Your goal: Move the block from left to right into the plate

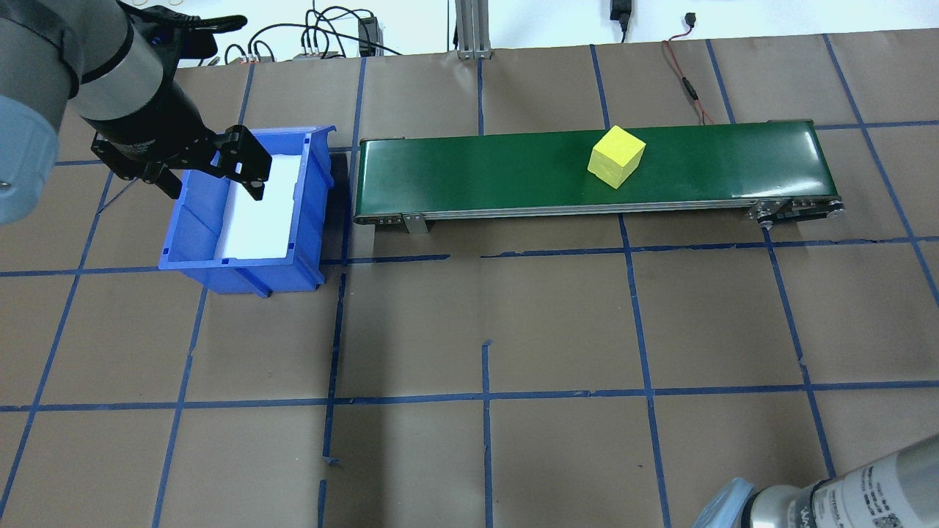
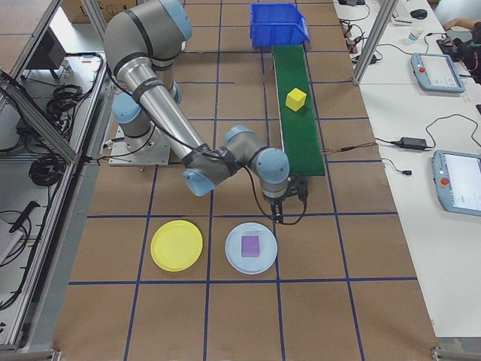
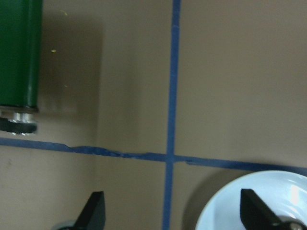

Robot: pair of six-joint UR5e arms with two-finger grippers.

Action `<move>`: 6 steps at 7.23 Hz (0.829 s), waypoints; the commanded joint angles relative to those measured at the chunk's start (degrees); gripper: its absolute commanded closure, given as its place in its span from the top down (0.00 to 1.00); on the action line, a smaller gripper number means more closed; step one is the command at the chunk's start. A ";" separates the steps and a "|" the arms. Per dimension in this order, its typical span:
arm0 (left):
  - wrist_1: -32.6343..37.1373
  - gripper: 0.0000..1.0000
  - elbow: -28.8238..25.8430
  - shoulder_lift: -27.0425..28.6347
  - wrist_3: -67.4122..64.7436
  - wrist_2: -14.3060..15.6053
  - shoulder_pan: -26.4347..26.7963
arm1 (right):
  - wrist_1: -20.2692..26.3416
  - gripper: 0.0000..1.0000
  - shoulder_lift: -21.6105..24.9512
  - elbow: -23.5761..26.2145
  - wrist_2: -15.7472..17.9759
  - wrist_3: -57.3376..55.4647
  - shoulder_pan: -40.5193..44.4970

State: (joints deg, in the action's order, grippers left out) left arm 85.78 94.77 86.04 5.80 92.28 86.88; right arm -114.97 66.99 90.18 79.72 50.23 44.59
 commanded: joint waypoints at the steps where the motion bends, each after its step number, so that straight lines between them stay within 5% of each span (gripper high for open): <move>1: 0.00 1.00 0.06 0.00 0.00 0.00 -0.04 | 1.15 0.99 0.77 0.00 -1.41 -13.16 10.91; 6: 0.00 1.00 0.06 0.00 0.00 -0.09 -0.04 | 0.98 1.00 0.16 -0.61 -1.58 -29.62 25.53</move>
State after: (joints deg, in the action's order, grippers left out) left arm 85.78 94.83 86.05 5.80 92.24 86.83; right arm -113.95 67.22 89.69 78.45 24.38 67.59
